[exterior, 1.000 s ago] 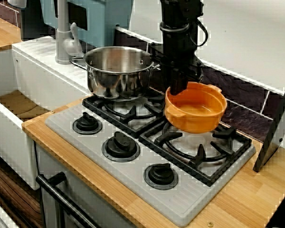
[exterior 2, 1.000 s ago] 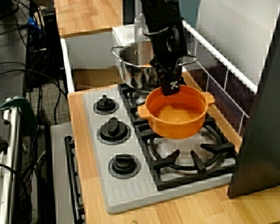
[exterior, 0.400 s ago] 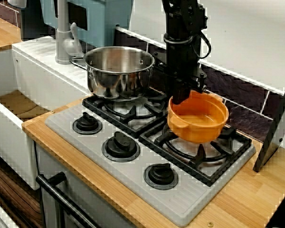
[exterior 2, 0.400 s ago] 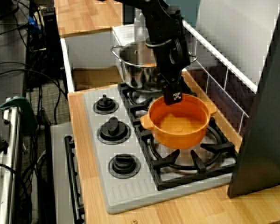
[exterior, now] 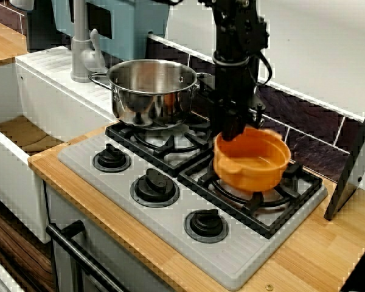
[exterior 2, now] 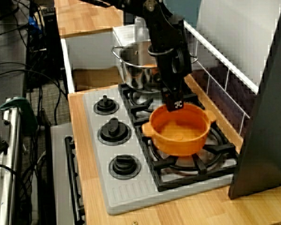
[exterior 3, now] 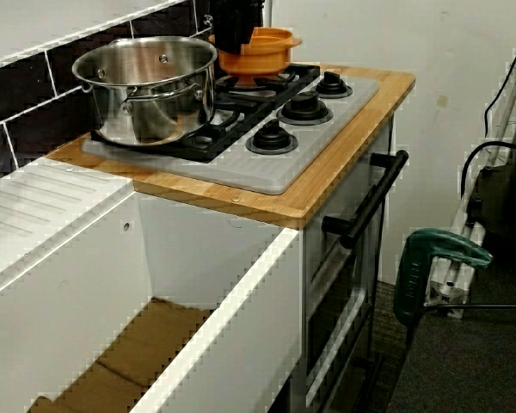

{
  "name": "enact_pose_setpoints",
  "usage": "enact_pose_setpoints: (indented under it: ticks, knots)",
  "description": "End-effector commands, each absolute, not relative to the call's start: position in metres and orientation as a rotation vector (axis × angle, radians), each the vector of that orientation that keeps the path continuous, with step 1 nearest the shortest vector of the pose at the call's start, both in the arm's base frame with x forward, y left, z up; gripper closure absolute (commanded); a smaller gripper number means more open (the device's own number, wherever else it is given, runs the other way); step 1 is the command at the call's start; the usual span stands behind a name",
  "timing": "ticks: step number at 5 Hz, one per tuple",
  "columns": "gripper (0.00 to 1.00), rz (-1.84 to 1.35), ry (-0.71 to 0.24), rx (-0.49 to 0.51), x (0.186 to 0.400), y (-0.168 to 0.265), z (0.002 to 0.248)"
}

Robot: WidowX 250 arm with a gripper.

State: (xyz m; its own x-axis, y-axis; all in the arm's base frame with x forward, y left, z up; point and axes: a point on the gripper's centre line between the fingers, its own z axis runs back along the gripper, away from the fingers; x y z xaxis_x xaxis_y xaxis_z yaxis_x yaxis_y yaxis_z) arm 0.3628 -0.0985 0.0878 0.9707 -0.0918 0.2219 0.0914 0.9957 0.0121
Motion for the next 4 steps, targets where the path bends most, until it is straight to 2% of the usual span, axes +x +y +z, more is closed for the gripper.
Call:
enact_pose_setpoints:
  ticks: [1,4]
  knots:
    - [0.00,-0.052,-0.278,-0.008,0.362,-0.083,0.115]
    - [0.00,-0.011,-0.277,-0.088,0.369,-0.063,0.142]
